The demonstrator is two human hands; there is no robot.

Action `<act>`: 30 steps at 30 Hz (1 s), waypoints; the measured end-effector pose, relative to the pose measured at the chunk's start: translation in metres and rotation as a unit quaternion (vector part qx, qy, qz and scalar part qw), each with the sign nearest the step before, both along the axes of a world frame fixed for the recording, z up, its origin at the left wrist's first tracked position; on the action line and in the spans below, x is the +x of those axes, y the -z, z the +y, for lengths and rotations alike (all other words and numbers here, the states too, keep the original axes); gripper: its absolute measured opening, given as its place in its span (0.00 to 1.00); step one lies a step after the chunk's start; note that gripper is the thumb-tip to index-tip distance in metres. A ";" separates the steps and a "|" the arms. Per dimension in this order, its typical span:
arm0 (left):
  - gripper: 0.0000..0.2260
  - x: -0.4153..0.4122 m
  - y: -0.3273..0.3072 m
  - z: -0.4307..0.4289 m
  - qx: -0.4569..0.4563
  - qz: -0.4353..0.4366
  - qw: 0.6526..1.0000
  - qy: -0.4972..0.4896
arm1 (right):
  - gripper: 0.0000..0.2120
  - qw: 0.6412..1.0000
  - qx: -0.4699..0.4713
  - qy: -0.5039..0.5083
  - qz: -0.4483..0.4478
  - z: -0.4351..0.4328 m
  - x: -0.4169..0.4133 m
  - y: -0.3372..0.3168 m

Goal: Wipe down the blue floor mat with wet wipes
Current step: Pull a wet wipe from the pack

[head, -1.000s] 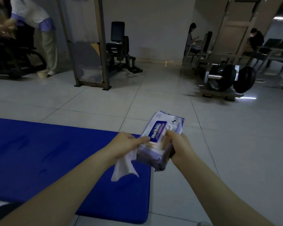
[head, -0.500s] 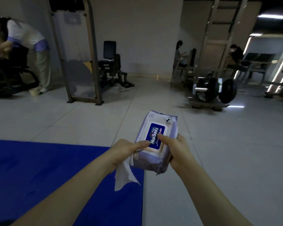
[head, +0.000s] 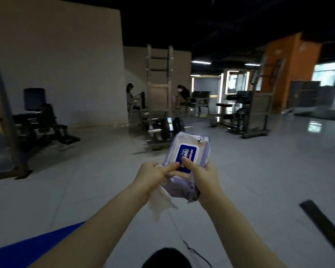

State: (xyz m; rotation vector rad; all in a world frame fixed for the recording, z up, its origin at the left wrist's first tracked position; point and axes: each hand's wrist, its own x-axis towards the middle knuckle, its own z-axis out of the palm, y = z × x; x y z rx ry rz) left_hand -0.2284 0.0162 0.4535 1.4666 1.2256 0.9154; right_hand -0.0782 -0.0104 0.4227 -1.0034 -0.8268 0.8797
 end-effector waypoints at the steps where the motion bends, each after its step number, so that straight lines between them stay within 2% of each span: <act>1: 0.14 0.019 0.007 -0.003 -0.006 -0.020 1.000 -0.002 | 0.19 1.000 -0.005 0.029 -0.003 -0.008 0.022 0.009; 3: 0.04 0.059 0.022 -0.012 -0.013 -0.065 0.997 -0.030 | 0.19 0.996 -0.026 0.087 -0.001 -0.029 0.065 0.034; 4: 0.03 0.077 0.030 -0.016 -0.027 -0.086 0.995 -0.042 | 0.19 0.993 -0.041 0.107 0.001 -0.038 0.082 0.048; 6: 0.05 0.114 0.048 -0.029 -0.107 -0.111 0.988 -0.009 | 0.18 0.987 -0.085 0.138 -0.001 -0.056 0.113 0.080; 8: 0.09 0.151 0.080 -0.050 -0.216 -0.108 0.968 0.069 | 0.20 0.976 -0.151 0.154 0.018 -0.075 0.139 0.122; 10: 0.13 0.174 0.118 -0.069 -0.284 -0.072 0.952 0.094 | 0.28 0.960 -0.228 0.164 0.011 -0.088 0.153 0.168; 12: 0.12 0.188 0.159 -0.085 -0.329 -0.043 0.938 0.100 | 0.36 0.931 -0.311 0.190 -0.004 -0.102 0.164 0.216; 15: 0.08 0.188 0.203 -0.096 -0.356 0.009 0.930 0.091 | 0.35 0.897 -0.403 0.179 0.021 -0.123 0.160 0.258; 18: 0.14 0.185 0.231 -0.093 -0.390 0.021 0.918 0.074 | 0.35 0.858 -0.485 0.157 0.060 -0.131 0.161 0.312; 21: 0.12 0.185 0.240 -0.081 -0.402 -0.009 0.915 0.046 | 0.31 0.843 -0.502 0.187 0.059 -0.137 0.160 0.372; 23: 0.13 0.186 0.238 -0.070 -0.411 -0.038 0.910 0.032 | 0.28 0.831 -0.500 0.229 0.085 -0.146 0.161 0.411; 26: 0.12 0.187 0.242 -0.055 -0.410 -0.075 0.909 0.018 | 0.24 0.812 -0.512 0.235 0.151 -0.150 0.167 0.462; 28: 0.15 0.190 0.243 -0.054 -0.407 -0.093 0.908 0.020 | 0.19 0.795 -0.541 0.226 0.156 -0.153 0.169 0.463; 30: 0.18 0.194 0.241 -0.058 -0.399 -0.106 0.911 0.023 | 0.21 0.781 -0.563 0.238 0.130 -0.150 0.168 0.437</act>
